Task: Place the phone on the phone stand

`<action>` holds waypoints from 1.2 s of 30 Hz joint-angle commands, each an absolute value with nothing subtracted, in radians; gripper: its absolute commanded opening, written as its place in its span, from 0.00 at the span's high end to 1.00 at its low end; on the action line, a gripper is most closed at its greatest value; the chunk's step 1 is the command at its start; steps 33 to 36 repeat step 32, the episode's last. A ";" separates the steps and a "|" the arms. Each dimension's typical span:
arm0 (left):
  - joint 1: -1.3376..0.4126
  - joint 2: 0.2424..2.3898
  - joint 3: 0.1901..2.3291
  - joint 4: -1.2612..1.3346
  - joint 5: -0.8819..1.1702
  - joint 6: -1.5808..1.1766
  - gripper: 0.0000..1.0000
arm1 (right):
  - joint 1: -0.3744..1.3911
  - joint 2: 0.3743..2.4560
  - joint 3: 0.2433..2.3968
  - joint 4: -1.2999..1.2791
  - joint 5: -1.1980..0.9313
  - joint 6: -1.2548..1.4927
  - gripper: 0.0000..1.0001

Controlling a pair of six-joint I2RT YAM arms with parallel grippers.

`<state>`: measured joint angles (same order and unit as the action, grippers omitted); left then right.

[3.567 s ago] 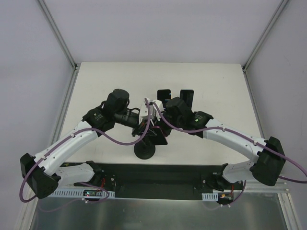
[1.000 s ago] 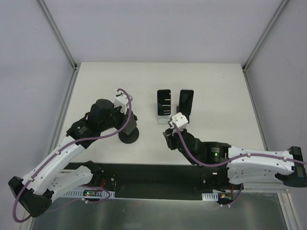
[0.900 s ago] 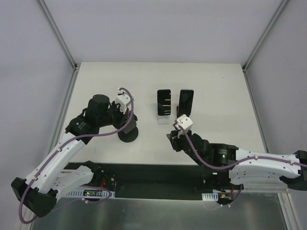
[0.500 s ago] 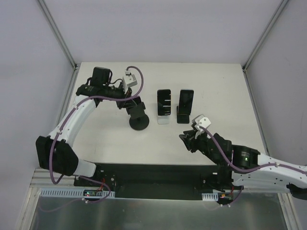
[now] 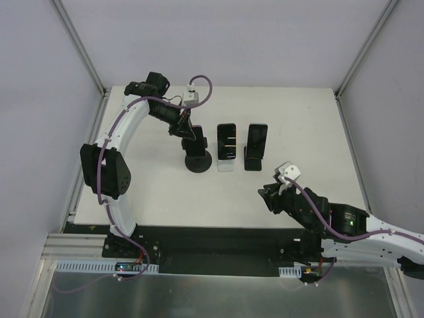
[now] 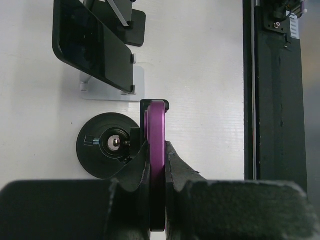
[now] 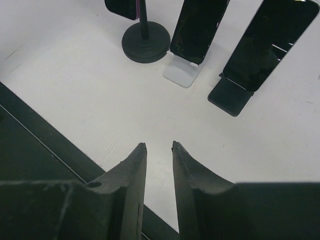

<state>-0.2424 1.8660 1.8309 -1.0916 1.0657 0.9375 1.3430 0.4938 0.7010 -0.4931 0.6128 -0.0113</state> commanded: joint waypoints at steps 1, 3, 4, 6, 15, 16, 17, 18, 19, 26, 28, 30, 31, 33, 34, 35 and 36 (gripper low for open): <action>-0.253 1.827 1.867 -1.148 1.140 0.983 1.00 | 1.339 0.489 0.710 -0.500 0.644 -0.012 0.71; -0.259 1.832 1.871 -1.125 1.093 0.924 1.00 | 1.339 0.492 0.710 -0.497 0.643 -0.014 0.71; -0.261 1.838 1.882 -1.102 1.060 0.892 1.00 | 1.339 0.494 0.710 -0.497 0.641 -0.014 0.71; -0.259 1.845 1.910 -1.097 1.028 0.839 0.74 | 1.339 0.491 0.706 -0.499 0.635 -0.011 0.71; -0.252 1.651 1.815 -0.931 1.014 0.703 0.01 | 1.336 0.477 0.735 -0.546 0.687 0.058 0.61; -0.247 1.622 1.801 -0.905 1.019 0.681 0.01 | 1.336 0.480 0.756 -0.563 0.705 0.075 0.57; -0.245 1.588 1.787 -0.878 1.022 0.652 0.01 | 1.338 0.485 0.768 -0.607 0.744 0.090 0.53; -0.244 1.515 1.748 -0.782 1.006 0.559 0.01 | 1.338 0.488 0.787 -0.633 0.762 0.128 0.47; -0.244 1.476 1.726 -0.737 0.996 0.513 0.01 | 1.338 0.492 0.817 -0.656 0.778 0.141 0.43; -0.244 1.085 1.516 -0.341 0.675 0.014 0.01 | 1.338 0.523 1.067 -0.868 0.808 0.123 0.02; -0.244 0.953 1.459 -0.235 0.628 -0.073 0.01 | 1.338 0.526 1.147 -0.903 0.834 0.109 0.03; -0.244 0.840 1.410 -0.166 0.576 -0.153 0.01 | 1.338 0.503 1.221 -0.830 0.859 0.025 0.03; -0.244 0.809 1.402 -0.143 0.489 -0.181 0.01 | 1.338 0.480 1.247 -0.800 0.870 0.006 0.03; -0.244 0.780 1.402 -0.124 0.436 -0.202 0.01 | 1.336 0.470 1.282 -0.737 0.838 -0.074 0.03; -0.244 0.780 1.402 -0.124 0.436 -0.202 0.01 | 1.336 0.470 1.282 -0.737 0.838 -0.074 0.03; -0.244 0.780 1.402 -0.124 0.436 -0.202 0.01 | 1.336 0.470 1.282 -0.737 0.838 -0.074 0.03; -0.244 0.780 1.402 -0.124 0.436 -0.202 0.01 | 1.336 0.470 1.282 -0.737 0.838 -0.074 0.03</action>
